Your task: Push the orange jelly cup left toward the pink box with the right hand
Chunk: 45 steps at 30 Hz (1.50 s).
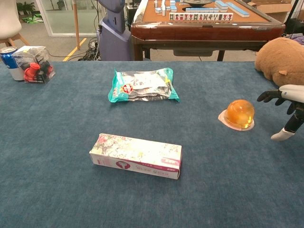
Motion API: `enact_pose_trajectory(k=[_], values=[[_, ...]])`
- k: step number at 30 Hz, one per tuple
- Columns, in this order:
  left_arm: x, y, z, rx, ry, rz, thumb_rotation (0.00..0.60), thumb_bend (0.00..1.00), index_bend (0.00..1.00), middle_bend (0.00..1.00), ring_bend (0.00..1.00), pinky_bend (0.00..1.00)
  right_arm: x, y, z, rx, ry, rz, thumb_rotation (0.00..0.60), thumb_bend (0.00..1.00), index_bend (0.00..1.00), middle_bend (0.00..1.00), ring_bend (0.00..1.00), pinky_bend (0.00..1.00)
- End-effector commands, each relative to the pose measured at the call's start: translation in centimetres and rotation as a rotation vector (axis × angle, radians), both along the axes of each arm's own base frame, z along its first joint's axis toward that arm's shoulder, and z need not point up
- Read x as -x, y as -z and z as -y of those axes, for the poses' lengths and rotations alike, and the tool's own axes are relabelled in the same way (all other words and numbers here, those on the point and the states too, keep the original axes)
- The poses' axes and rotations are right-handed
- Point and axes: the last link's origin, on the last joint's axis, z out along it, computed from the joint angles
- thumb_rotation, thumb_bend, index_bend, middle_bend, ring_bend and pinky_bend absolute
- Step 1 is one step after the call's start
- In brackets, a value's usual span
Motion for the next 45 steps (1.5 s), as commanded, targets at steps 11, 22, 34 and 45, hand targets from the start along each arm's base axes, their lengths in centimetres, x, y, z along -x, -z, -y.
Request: enact_pose_trajectory(k=[11, 22, 34, 45], values=[[0.0, -0.2, 0.0, -0.007, -0.002, 0.003, 0.6, 0.31, 0.33, 0.36, 0.35, 0.54, -0.2, 0.6, 0.4, -0.024, 0.01, -0.001, 0.6, 0.0, 0.13, 0.1, 0.11, 0.24], [0.0, -0.3, 0.1, -0.011, 0.0, 0.003, 0.6, 0.31, 0.33, 0.36, 0.35, 0.54, 0.8, 0.6, 0.4, -0.04, 0.04, -0.032, 0.6, 0.0, 0.13, 0.1, 0.11, 0.24], [0.1, -0.4, 0.1, -0.013, -0.004, 0.002, 0.6, 0.31, 0.33, 0.36, 0.35, 0.54, -0.2, 1.3, 1.1, -0.042, 0.022, -0.039, 0.6, 0.0, 0.13, 0.1, 0.11, 0.24], [0.2, -0.7, 0.1, -0.021, -0.008, 0.012, 0.6, 0.31, 0.33, 0.36, 0.35, 0.54, -2.1, 2.5, 1.2, -0.066, -0.011, -0.03, 0.6, 0.0, 0.13, 0.1, 0.11, 0.24]])
